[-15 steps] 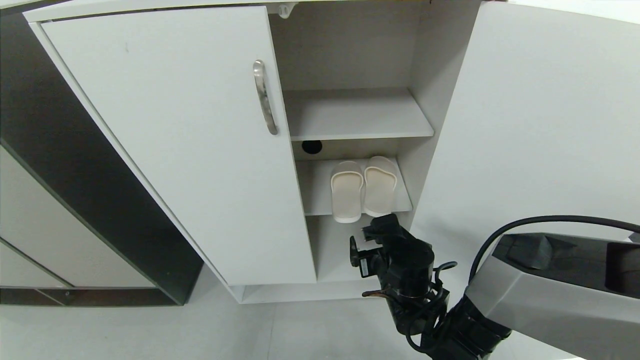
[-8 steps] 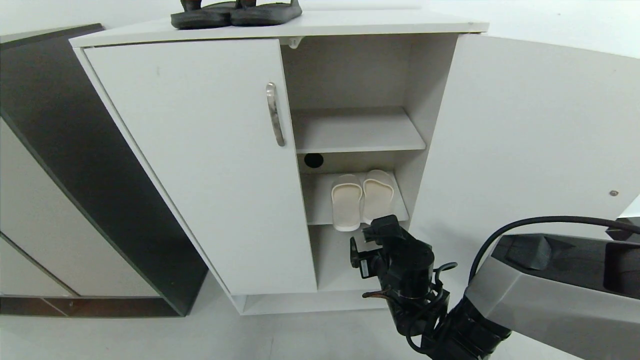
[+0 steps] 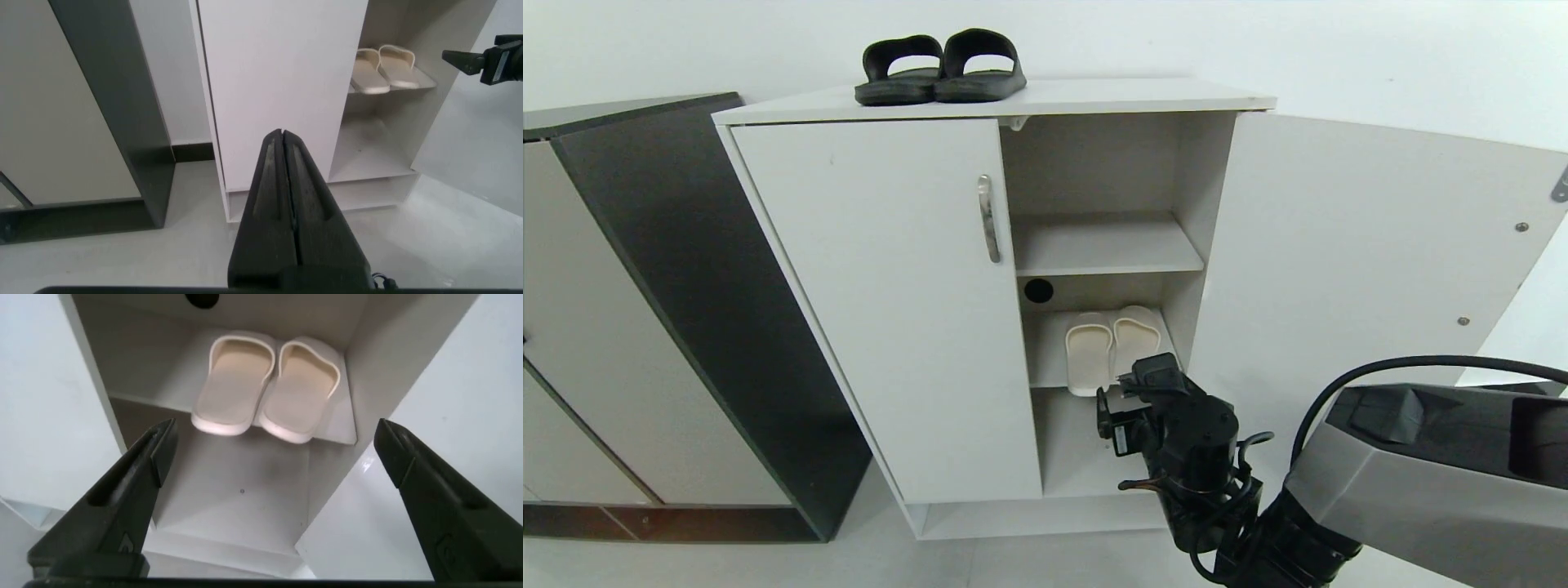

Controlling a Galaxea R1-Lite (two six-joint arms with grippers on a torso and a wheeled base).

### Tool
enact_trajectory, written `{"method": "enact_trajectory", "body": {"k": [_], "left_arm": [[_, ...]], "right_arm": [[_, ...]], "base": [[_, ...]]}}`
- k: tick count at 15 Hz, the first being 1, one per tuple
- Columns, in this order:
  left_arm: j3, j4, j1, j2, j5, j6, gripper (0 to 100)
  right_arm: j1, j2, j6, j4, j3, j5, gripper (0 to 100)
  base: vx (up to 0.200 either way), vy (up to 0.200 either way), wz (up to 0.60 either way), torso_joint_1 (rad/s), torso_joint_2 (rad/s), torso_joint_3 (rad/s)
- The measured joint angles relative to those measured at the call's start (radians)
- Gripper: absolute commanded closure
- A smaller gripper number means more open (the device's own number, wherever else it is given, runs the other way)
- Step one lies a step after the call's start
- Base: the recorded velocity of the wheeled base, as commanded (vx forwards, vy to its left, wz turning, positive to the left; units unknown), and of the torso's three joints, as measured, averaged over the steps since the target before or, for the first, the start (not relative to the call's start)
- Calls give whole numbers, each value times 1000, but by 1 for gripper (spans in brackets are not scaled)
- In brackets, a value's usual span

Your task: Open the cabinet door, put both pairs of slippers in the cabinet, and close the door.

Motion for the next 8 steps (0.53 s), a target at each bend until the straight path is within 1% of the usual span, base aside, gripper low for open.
{"method": "enact_trajectory", "body": {"k": [4, 8], "left_arm": [[0, 0, 0, 0, 0, 4, 100], [0, 0, 0, 0, 0, 0, 100]], "right_arm": [[-17, -25, 7, -10, 14, 42, 0], [-18, -49, 7, -10, 27, 46, 0]], "base": [[0, 0, 0, 0, 0, 0], [0, 0, 0, 0, 0, 0]]}}
